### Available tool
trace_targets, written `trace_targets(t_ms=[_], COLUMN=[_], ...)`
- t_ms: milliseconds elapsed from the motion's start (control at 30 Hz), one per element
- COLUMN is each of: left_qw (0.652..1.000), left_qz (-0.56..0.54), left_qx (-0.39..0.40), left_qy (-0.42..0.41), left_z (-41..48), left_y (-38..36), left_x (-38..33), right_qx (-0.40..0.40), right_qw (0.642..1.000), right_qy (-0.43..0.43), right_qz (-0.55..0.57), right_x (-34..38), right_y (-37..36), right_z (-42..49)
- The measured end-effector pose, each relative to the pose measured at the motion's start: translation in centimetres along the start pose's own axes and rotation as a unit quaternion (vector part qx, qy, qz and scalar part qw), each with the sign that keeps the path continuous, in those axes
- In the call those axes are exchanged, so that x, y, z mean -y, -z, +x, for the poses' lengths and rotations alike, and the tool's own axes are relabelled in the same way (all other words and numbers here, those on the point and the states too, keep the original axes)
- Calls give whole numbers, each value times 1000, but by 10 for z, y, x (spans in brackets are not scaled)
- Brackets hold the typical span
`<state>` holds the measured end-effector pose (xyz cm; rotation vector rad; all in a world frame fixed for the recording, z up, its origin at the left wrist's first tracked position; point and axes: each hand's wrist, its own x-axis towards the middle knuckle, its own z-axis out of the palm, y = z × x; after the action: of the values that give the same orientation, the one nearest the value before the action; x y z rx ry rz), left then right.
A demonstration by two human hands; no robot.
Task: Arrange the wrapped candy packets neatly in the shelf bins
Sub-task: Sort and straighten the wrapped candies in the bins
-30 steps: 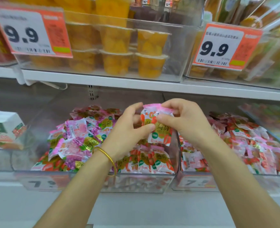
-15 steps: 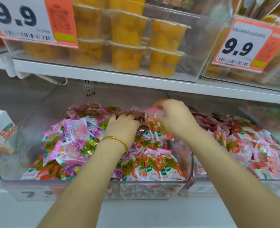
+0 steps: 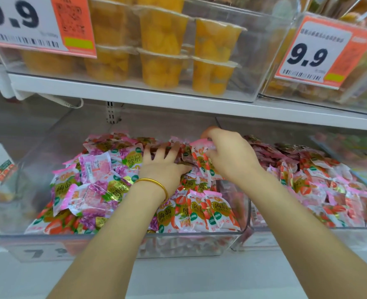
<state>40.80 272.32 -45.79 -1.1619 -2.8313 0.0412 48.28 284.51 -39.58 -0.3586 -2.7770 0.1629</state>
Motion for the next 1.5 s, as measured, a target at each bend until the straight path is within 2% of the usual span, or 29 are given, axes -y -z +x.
trace_targets(t_ms=[300,433,600,733,800,867,1000,1067,1133,1200,1300,1500], left_qw=[997,997,997,997,997,997,998,998,997,996,993,983], left_qz=[37,31,12,-8,-14,-20,-42,-52,-65,-83,-108,-165], left_qx=[-6,-1,4,2,5,6,-10,-17,-23,-39,-49,-55], left_qy=[71,75,78,77,75,72,54,42,27,13,-10,-65], left_z=[-9,-9,-8,-10,-11,-12,-18,-21,-25,-28,-34,-45], left_y=[8,10,10,13,15,17,18,18,18,18,20,26], left_x=[12,15,16,17,19,20,26,30,34,39,46,63], right_qx=[29,106,199,180,160,184,273,240,172,164,242,245], right_qw=[999,993,977,963,965,972,960,970,979,964,931,871], right_qy=[7,0,-26,-4,10,13,0,-31,-73,-106,-138,-184], right_qz=[-11,45,-75,-202,-207,-143,-65,-12,81,181,237,385], right_x=[-3,4,14,22,23,21,13,14,18,24,38,43], right_y=[1,-3,-13,-21,-27,-33,-46,-42,-35,-30,-35,-43], right_z=[4,16,29,21,19,18,20,22,22,20,16,11])
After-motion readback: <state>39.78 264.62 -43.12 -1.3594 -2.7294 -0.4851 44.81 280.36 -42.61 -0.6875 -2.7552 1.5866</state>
